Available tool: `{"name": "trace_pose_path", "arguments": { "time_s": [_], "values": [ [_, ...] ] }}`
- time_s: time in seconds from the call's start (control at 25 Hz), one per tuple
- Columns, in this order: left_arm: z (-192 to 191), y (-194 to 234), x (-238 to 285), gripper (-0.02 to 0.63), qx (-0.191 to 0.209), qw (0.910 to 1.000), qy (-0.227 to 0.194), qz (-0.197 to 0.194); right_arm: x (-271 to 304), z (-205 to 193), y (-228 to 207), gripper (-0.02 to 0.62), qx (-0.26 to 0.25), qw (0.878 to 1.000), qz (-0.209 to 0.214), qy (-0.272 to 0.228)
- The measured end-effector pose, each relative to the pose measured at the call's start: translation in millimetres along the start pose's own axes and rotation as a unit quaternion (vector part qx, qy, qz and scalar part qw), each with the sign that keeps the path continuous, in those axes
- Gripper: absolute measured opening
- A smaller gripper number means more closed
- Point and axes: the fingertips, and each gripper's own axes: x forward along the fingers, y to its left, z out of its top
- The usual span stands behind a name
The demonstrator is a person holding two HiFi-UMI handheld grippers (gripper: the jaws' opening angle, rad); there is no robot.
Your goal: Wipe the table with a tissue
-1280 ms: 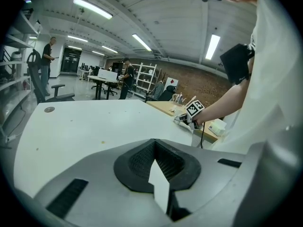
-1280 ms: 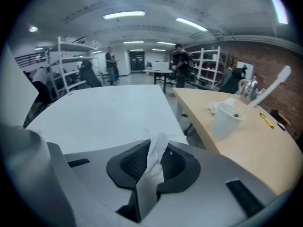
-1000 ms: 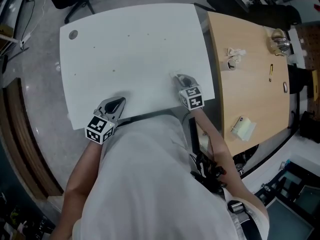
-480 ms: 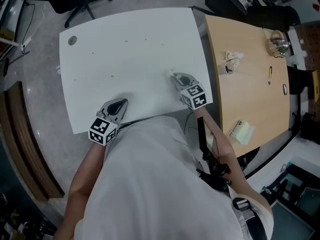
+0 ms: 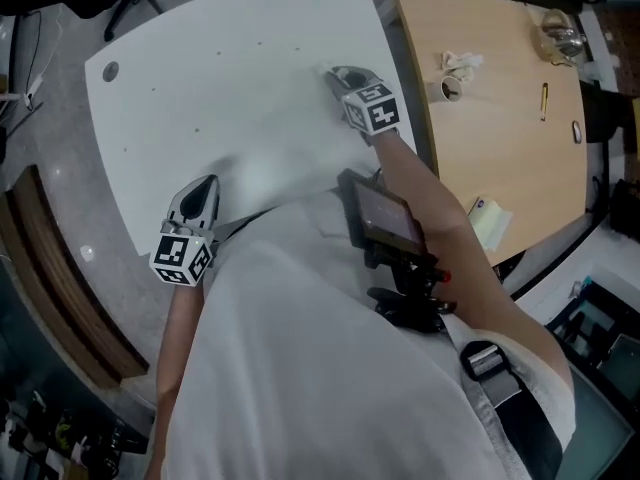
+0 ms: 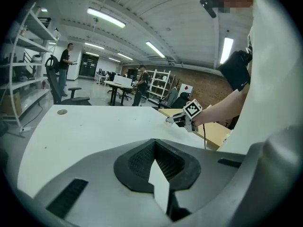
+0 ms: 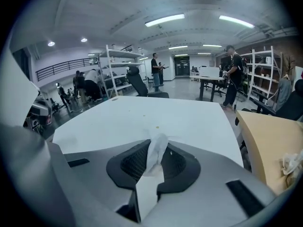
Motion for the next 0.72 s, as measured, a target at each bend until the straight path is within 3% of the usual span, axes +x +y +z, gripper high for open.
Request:
{"name": "trace_pose_path", "arguments": {
  "time_s": [0.32, 0.72],
  "values": [
    [-21, -3, 2, 0.003, -0.03, 0.9989, 0.016, 0.033, 26, 12, -33, 0.057, 0.001, 1.0, -0.008, -0.009],
    [-25, -5, 1, 0.003, -0.039, 0.998, 0.023, 0.045, 47, 25, -64, 0.057, 0.012, 1.0, -0.016, -0.004]
  ]
}}
